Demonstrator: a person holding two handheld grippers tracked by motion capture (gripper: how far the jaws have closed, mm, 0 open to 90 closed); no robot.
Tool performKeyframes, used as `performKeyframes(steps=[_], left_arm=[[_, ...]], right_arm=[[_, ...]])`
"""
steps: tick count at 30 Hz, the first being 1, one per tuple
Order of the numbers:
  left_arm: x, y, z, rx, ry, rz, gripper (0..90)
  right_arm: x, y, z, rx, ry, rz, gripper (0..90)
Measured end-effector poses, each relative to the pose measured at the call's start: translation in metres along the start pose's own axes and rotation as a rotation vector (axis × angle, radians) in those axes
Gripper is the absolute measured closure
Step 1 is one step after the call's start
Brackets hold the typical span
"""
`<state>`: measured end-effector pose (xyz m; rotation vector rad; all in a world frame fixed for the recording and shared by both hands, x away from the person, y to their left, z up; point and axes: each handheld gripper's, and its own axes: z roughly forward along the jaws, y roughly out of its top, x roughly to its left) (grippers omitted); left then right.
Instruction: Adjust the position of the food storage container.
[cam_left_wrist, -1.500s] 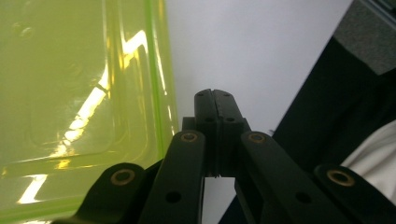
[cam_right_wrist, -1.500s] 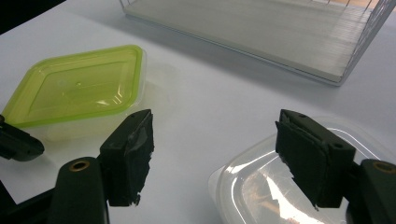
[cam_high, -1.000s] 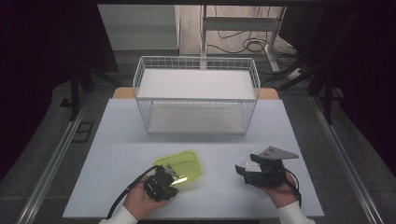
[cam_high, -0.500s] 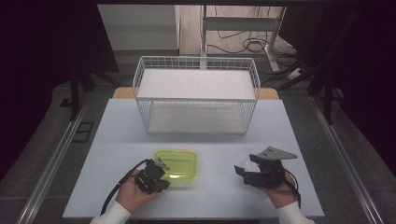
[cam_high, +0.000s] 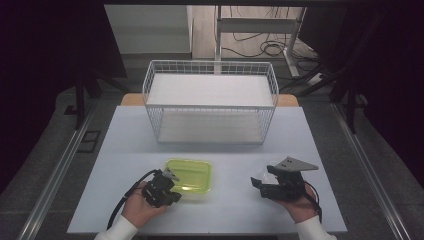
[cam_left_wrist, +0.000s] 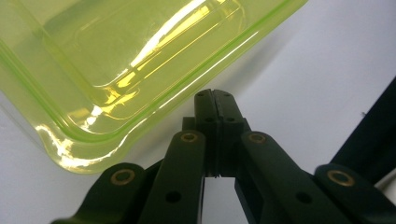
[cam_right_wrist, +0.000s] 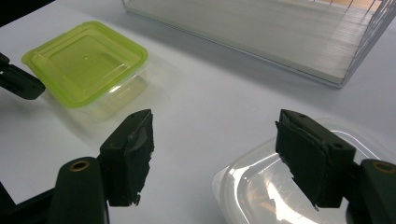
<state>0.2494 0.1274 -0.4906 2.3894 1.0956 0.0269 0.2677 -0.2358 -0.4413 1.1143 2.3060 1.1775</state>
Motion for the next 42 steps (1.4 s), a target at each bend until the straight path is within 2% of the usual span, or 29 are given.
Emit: performKeyframes(steps=[6, 13, 18, 21, 23, 24, 25, 27, 28, 29, 30, 31, 32, 35, 42], left_arm=[[-0.008, 0.005, 0.001, -0.014, -0.011, 0.023, 89.6], [-0.031, 0.018, 0.024, -0.003, -0.022, 0.095, 89.6], [-0.034, 0.022, 0.028, 0.002, -0.031, 0.105, 89.6], [-0.033, 0.021, 0.019, -0.028, -0.047, 0.096, 89.1], [-0.031, 0.019, 0.001, -0.095, -0.077, 0.082, 69.4], [-0.031, 0.019, 0.001, -0.095, -0.077, 0.082, 60.5], [-0.030, 0.017, -0.007, -0.135, -0.093, 0.071, 60.5], [-0.026, 0.014, -0.020, -0.186, -0.124, 0.029, 36.9], [-0.023, 0.013, -0.025, -0.210, -0.140, 0.001, 36.9], [-0.014, 0.011, -0.035, -0.263, -0.145, -0.048, 26.8], [-0.014, 0.011, -0.035, -0.263, -0.145, -0.048, 24.1], [-0.006, 0.009, -0.044, -0.306, -0.135, -0.095, 21.6], [-0.006, 0.009, -0.044, -0.306, -0.135, -0.095, 20.7], [0.011, 0.005, -0.054, -0.337, -0.128, -0.151, 18.3], [0.027, -0.001, -0.057, -0.339, -0.110, -0.207, 17.5]], right_arm=[[0.000, 0.000, 0.001, 0.003, 0.000, -0.002, 27.8], [0.002, 0.001, 0.000, 0.001, 0.003, -0.005, 27.7], [0.000, 0.000, 0.000, 0.002, 0.002, 0.000, 27.7], [0.000, 0.000, -0.001, -0.001, 0.004, 0.006, 27.7], [0.002, 0.003, -0.001, -0.008, 0.024, 0.028, 26.4], [0.002, 0.003, -0.001, -0.008, 0.024, 0.028, 26.4], [0.002, 0.004, -0.001, -0.013, 0.035, 0.036, 25.5], [0.009, 0.009, -0.001, -0.024, 0.063, 0.056, 22.0], [0.009, 0.009, -0.001, -0.024, 0.063, 0.056, 22.0], [0.015, 0.012, 0.000, -0.026, 0.073, 0.052, 20.3], [0.015, 0.012, 0.000, -0.026, 0.073, 0.052, 20.3], [0.021, 0.015, 0.000, -0.027, 0.086, 0.052, 19.5], [0.021, 0.015, 0.000, -0.027, 0.086, 0.052, 19.5], [0.027, 0.017, 0.002, -0.029, 0.111, 0.066, 19.3], [0.034, 0.018, 0.013, -0.002, 0.126, 0.069, 19.3]])
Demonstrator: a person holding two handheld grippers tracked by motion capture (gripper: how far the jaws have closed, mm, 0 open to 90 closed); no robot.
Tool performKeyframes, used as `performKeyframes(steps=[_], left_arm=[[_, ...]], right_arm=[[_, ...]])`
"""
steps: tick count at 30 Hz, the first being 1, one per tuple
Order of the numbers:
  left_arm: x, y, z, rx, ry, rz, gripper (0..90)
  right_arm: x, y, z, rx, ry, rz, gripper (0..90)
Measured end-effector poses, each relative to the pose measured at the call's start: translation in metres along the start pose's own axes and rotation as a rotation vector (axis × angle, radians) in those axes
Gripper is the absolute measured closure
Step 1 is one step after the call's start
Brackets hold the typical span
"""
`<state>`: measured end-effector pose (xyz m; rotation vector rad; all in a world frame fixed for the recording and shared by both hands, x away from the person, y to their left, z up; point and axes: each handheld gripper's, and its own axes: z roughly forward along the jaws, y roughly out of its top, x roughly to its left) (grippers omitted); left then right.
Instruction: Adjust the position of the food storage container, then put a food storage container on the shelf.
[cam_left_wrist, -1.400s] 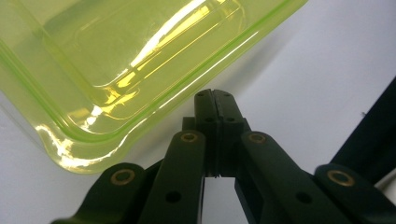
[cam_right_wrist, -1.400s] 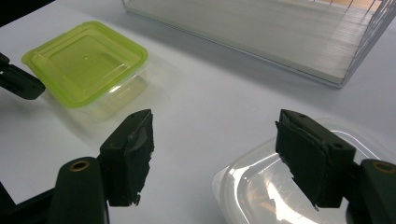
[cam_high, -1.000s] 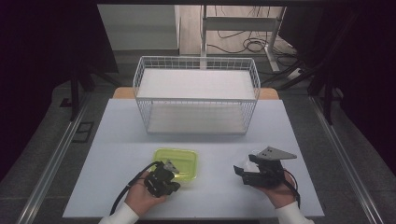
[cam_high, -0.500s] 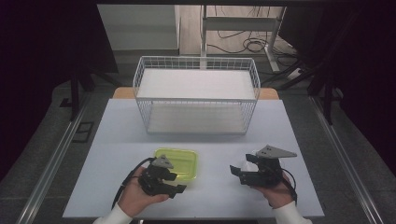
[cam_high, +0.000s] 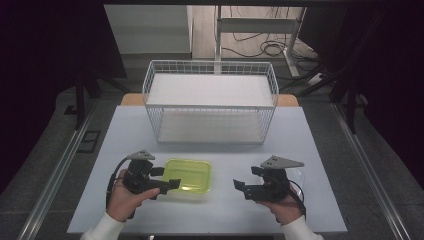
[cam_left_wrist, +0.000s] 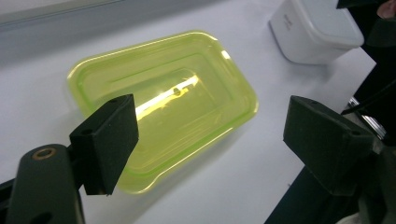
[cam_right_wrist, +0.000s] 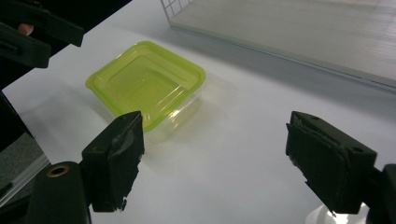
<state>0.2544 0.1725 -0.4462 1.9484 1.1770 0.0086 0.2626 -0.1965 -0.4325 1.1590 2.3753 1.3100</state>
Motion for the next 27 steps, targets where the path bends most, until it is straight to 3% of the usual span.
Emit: performKeyframes(steps=[3, 9, 14, 15, 18, 27], left_arm=[[0.008, 0.000, -0.001, 0.000, 0.030, -0.020, 17.9], [0.013, -0.001, -0.004, -0.005, 0.049, -0.031, 18.1], [0.016, -0.003, -0.008, -0.010, 0.061, -0.031, 19.6], [0.015, -0.002, -0.008, -0.011, 0.091, -0.009, 20.4], [0.016, -0.002, -0.007, -0.007, 0.098, -0.007, 21.0], [0.029, 0.000, -0.010, 0.000, 0.146, -0.025, 25.2]], right_arm=[[0.002, 0.002, 0.002, 0.003, 0.002, 0.005, 19.6], [0.003, 0.002, 0.004, 0.004, 0.001, 0.003, 20.5], [0.007, 0.003, 0.009, 0.010, 0.007, -0.002, 21.8], [0.010, 0.004, 0.012, 0.004, 0.010, -0.002, 23.4], [0.012, 0.005, 0.015, 0.008, 0.017, 0.004, 24.5], [0.026, 0.015, 0.039, 0.065, 0.015, 0.023, 30.1]])
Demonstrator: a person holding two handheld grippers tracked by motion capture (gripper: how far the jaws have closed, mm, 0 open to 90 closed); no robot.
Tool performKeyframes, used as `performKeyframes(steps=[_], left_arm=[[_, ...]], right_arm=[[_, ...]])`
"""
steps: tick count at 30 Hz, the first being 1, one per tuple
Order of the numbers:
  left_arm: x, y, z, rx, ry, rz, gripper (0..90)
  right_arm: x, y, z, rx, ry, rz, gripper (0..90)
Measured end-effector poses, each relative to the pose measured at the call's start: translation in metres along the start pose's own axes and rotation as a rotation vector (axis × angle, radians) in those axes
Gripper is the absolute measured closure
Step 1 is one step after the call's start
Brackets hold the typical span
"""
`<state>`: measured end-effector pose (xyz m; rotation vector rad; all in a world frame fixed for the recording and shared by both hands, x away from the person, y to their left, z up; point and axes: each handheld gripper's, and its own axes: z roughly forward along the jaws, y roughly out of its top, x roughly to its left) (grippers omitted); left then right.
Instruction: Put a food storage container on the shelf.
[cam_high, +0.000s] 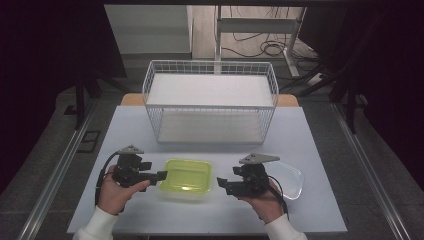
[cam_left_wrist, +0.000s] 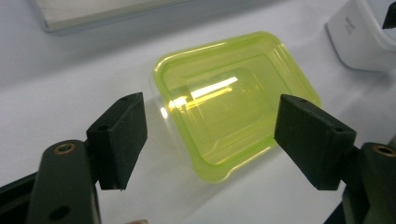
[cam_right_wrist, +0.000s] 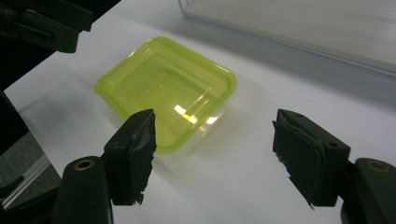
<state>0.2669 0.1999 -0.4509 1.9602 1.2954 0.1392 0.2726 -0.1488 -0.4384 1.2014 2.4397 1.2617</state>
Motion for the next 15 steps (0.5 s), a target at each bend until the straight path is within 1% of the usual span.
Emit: performKeyframes(steps=[1, 2, 3, 4, 5, 7, 8, 9, 10, 11, 12, 13, 15], left_arm=[[0.000, 0.000, 0.000, 0.000, 0.000, 0.000, 25.7], [0.002, 0.000, 0.001, 0.002, 0.017, -0.004, 26.6], [0.003, 0.000, 0.002, 0.005, 0.021, -0.006, 26.6], [0.006, 0.000, 0.005, 0.021, 0.027, -0.013, 28.0], [0.006, 0.000, 0.005, 0.021, 0.027, -0.013, 28.5], [0.008, 0.000, 0.010, 0.037, 0.027, -0.021, 29.5], [0.008, 0.001, 0.012, 0.038, 0.030, -0.026, 31.3], [0.008, 0.002, 0.014, 0.041, 0.033, -0.025, 31.3], [0.008, 0.004, 0.020, 0.058, 0.031, -0.026, 32.3], [0.008, 0.004, 0.020, 0.058, 0.031, -0.026, 32.6], [0.009, 0.005, 0.024, 0.074, 0.033, -0.027, 33.3], [0.010, 0.005, 0.028, 0.085, 0.036, -0.033, 34.0], [0.014, 0.004, 0.032, 0.092, 0.017, -0.054, 35.2]], right_arm=[[0.000, 0.000, 0.000, 0.000, 0.000, 0.000, 30.1], [0.003, 0.002, 0.005, 0.005, 0.009, 0.006, 30.3], [0.003, 0.002, 0.005, 0.005, 0.009, 0.006, 30.3], [0.007, 0.004, 0.010, 0.022, 0.025, 0.011, 30.3], [0.007, 0.004, 0.010, 0.022, 0.025, 0.011, 30.3], [0.009, 0.006, 0.017, 0.037, 0.025, 0.009, 30.6], [0.008, 0.009, 0.024, 0.044, 0.022, 0.021, 31.9], [0.008, 0.009, 0.024, 0.044, 0.022, 0.021, 31.9], [0.006, 0.011, 0.030, 0.051, 0.022, 0.037, 33.2], [0.006, 0.011, 0.030, 0.051, 0.022, 0.037, 33.2], [0.005, 0.011, 0.033, 0.055, 0.023, 0.044, 33.9], [0.003, 0.013, 0.040, 0.065, 0.017, 0.061, 35.6], [0.001, 0.013, 0.045, 0.078, 0.023, 0.070, 36.6]])
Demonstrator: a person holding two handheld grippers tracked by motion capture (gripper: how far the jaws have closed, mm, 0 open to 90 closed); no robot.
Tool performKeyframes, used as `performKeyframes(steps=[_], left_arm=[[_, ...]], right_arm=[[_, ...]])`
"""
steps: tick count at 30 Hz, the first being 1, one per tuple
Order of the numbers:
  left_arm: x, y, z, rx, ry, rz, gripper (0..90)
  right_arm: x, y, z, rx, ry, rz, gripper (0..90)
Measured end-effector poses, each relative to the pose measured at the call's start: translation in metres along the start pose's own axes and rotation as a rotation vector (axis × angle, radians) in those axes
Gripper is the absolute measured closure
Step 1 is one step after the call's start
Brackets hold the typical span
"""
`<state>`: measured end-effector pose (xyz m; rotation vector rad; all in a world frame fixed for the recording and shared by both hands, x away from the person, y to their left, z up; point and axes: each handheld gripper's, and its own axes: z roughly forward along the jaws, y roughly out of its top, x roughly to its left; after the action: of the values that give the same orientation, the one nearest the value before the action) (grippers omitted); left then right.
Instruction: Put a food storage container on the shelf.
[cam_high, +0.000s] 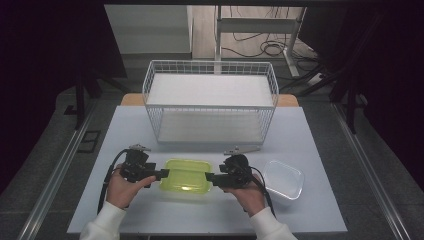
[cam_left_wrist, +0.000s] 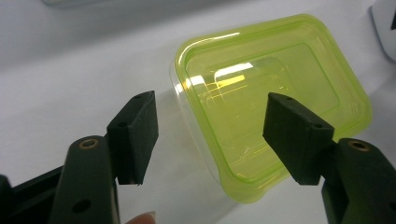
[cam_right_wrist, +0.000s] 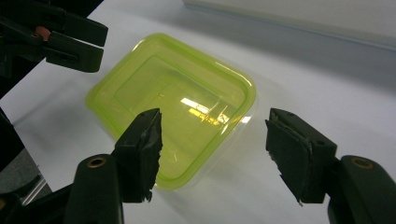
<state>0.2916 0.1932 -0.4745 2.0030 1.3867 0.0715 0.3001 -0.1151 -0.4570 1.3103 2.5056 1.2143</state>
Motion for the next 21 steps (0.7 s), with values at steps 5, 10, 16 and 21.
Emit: performKeyframes(steps=[5, 10, 16, 21], left_arm=[[0.004, 0.000, 0.003, 0.002, -0.010, -0.013, 37.0], [0.007, -0.002, 0.008, 0.000, -0.034, -0.032, 39.7], [0.009, -0.002, 0.012, 0.007, -0.054, -0.042, 43.5], [0.010, -0.003, 0.016, 0.019, -0.076, -0.049, 47.0]], right_arm=[[-0.001, -0.001, 0.011, 0.032, 0.005, 0.020, 38.7], [-0.002, -0.004, 0.021, 0.059, -0.018, 0.038, 41.0], [-0.005, -0.008, 0.028, 0.067, -0.021, 0.068, 42.5], [-0.005, -0.010, 0.034, 0.069, -0.017, 0.095, 43.9]])
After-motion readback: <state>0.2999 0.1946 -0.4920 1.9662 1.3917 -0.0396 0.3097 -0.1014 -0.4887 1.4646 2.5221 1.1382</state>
